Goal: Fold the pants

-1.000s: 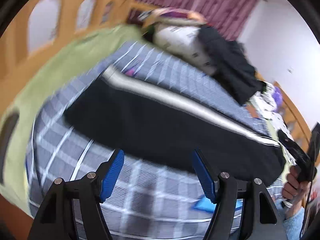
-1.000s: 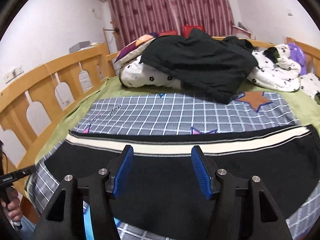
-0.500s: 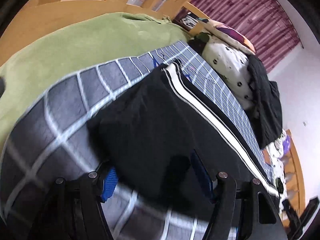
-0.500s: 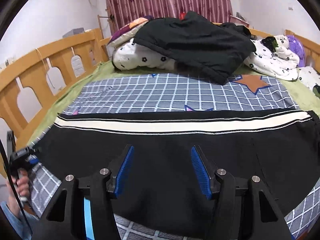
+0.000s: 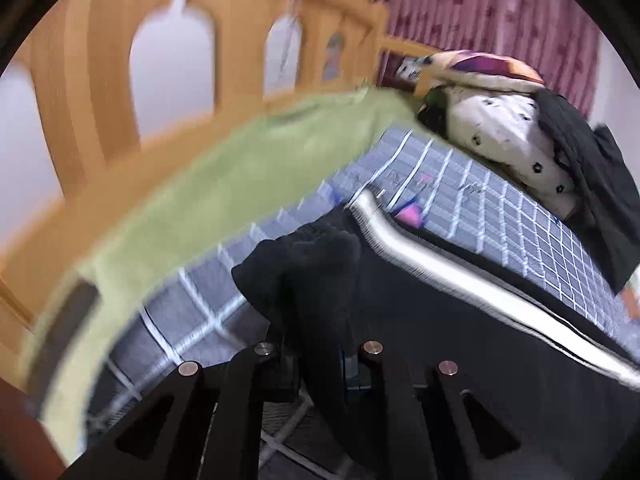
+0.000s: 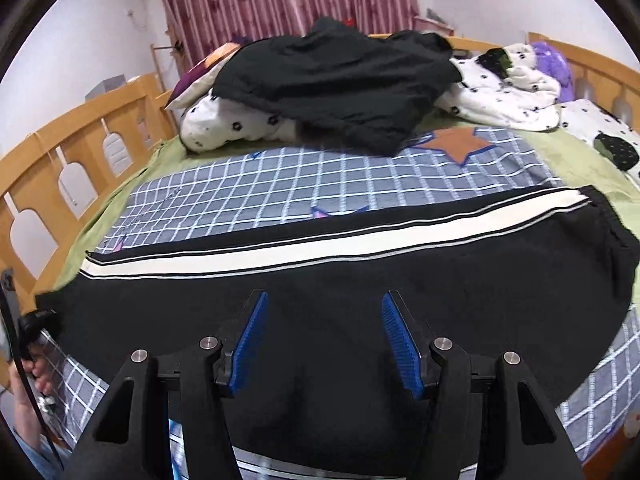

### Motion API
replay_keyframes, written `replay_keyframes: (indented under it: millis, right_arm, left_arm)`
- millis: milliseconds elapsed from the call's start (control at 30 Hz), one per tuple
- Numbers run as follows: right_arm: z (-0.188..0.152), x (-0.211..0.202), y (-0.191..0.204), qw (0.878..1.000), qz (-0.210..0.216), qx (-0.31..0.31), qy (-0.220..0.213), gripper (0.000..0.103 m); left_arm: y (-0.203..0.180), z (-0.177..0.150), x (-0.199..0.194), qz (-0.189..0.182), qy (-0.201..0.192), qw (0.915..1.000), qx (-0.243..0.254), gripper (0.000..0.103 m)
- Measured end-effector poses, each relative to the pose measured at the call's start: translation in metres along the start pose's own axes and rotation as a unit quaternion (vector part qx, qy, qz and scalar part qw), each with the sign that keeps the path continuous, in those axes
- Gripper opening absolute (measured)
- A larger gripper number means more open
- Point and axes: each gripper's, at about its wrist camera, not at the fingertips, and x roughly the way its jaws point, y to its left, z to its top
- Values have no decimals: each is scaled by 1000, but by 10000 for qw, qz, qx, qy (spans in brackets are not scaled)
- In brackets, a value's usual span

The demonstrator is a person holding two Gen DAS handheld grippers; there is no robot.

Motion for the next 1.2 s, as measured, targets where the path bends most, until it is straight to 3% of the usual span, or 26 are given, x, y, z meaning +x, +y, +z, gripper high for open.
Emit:
replay_keyframes:
  millis: [100,167,267,333,433,567,667,700,767,833,900,967,1033,1100,1200]
  right_arm:
    - [-5,-7,-20,9996,-242,-91,-121,59]
    - [-8,-11,-35,9989,-411,-111,-184,59]
    - [-14,-17,-65,9976,-652,-20,-251,59]
    - [-17,-21,-90,9961,-812,147,-312,59]
    - [-22,-28,-123,9932,-1011,440,-385,59]
    - [-26,-41,-165,9867,-1187,953,-562,59]
    - [-30,-54,-191,9802,-1167,1418,-738,59]
    - [-31,-57,-198,9781,-1122,1567,-786,59]
    - [-34,-62,-208,9754,-1061,1741,-835,59]
    - [-35,-64,-214,9736,-1038,1832,-886,59]
    - [-35,-63,-216,9736,-1003,1841,-903,59]
    - [-33,-59,-213,9754,-932,1802,-866,59]
    - [-30,-52,-205,9789,-781,1717,-782,59]
    - [-25,-45,-194,9828,-575,1603,-720,59]
    - [-15,-33,-167,9894,-29,1348,-531,59]
  left_arm:
    - [-44,13,-35,-25,-466,9967,670,11]
    - [-81,15,-64,-203,-790,9898,1168,11]
    - [-150,6,-105,-612,-1181,9701,2028,11]
    - [-196,-7,-124,-888,-1238,9569,2471,11]
    - [-260,-43,-144,-1534,-1052,9381,2922,11]
    - [-336,-120,-154,-2290,-656,9065,3487,11]
    - [-370,-184,-150,-2639,-61,8880,3766,11]
    - [-381,-207,-146,-2529,110,8847,3915,11]
    - [-387,-230,-147,-2176,-146,8870,4070,11]
    - [-383,-238,-154,-2084,-386,8785,4282,14]
    - [-370,-226,-162,-2432,-172,8651,4385,29]
    - [-349,-211,-171,-2632,-90,8615,4342,54]
    - [-327,-195,-177,-2677,-205,8637,4266,69]
    - [-291,-179,-181,-2702,-303,8706,4099,69]
    - [-246,-160,-179,-2577,-204,8890,3779,69]
